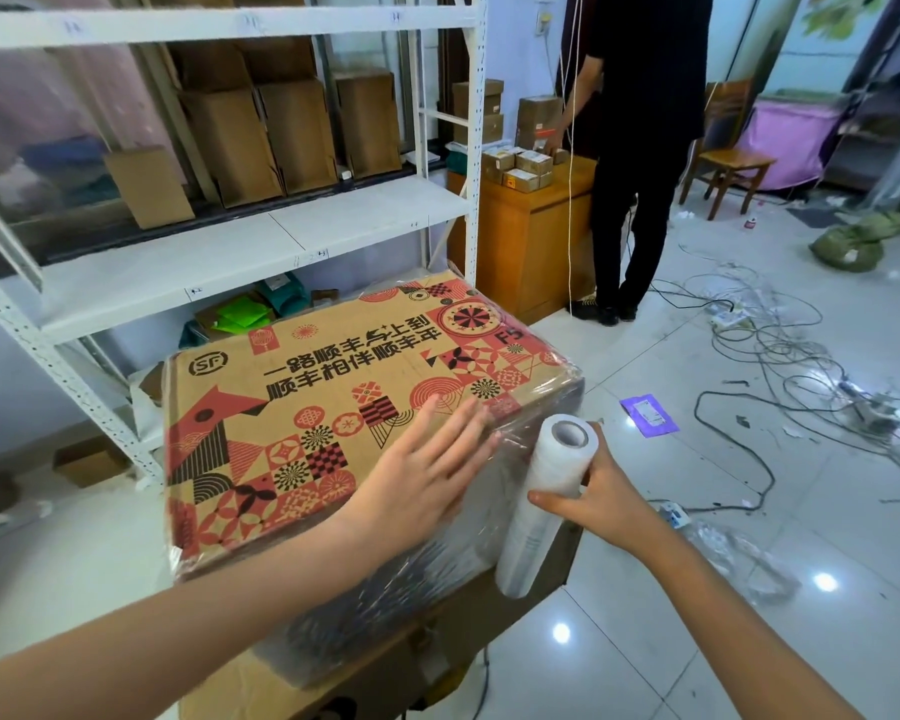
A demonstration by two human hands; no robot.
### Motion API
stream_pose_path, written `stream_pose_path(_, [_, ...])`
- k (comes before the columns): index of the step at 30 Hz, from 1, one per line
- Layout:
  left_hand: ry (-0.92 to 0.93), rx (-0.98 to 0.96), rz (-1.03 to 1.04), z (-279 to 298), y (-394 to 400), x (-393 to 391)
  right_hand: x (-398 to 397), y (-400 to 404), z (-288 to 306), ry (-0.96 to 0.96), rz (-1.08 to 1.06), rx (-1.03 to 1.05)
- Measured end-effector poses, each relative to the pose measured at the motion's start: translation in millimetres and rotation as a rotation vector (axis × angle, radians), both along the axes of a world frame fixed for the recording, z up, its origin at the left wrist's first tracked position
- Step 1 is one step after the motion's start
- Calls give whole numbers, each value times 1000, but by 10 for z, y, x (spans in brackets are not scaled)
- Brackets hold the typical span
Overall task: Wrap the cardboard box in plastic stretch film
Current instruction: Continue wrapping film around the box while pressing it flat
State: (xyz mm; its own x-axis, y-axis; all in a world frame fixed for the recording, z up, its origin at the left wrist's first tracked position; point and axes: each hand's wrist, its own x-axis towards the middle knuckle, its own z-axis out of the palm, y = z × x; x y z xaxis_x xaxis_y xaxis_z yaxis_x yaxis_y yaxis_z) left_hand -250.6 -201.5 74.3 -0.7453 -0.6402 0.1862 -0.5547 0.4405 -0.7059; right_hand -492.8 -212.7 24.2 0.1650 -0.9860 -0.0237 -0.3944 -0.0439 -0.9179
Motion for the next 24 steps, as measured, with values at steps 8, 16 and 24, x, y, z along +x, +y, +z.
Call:
stream_pose_path(8, [751, 74, 312, 61, -51, -464, -8, 48, -74, -73, -81, 5])
stream_pose_path(16, [673, -86, 305, -168, -54, -475, 178, 186, -260, -189, -111, 60])
stream_pose_path(24, [622, -173, 267, -195, -29, -501, -75, 195, -217, -16, 43, 56])
